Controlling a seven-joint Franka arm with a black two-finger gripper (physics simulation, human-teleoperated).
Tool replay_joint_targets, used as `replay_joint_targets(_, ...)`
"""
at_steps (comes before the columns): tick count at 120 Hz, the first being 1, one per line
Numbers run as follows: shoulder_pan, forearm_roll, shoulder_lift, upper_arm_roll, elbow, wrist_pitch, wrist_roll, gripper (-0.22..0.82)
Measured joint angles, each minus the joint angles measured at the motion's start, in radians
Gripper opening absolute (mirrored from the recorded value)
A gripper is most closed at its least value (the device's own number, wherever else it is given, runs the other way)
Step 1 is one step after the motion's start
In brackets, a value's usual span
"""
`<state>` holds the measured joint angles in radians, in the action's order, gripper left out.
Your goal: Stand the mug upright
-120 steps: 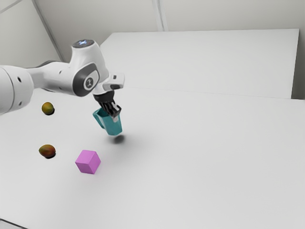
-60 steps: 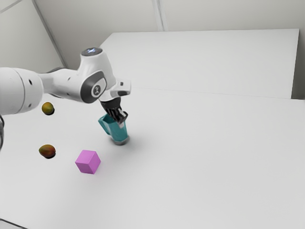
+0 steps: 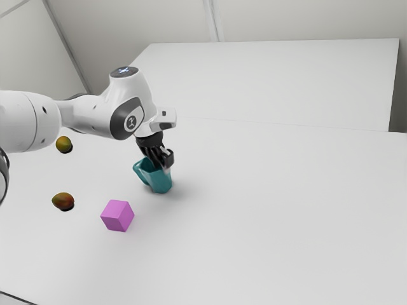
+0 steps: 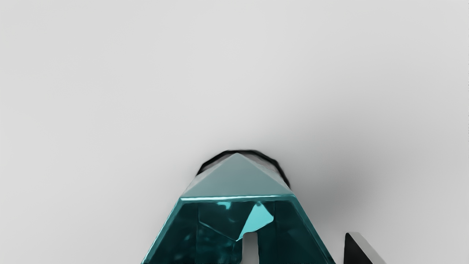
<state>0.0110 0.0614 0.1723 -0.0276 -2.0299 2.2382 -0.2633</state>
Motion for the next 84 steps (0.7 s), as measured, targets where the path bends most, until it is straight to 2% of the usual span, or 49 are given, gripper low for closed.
replay_joint_targets(16,0.001,-0.004,-0.022,0.000,0.000,-0.009,0.002,0.35)
replay_joint_targets(38,0.009,-0.005,-0.105,-0.002,-0.016,-0.043,0.008,0.46)
replay_joint_targets(59,0.018,-0.036,-0.103,-0.001,0.225,-0.189,0.012,0.54)
replay_joint_targets(73,0.021,-0.052,-0.103,0.044,0.376,-0.324,0.013,0.57)
replay_joint_targets(84,-0.007,-0.053,-0.103,0.056,0.494,-0.443,0.011,0.58)
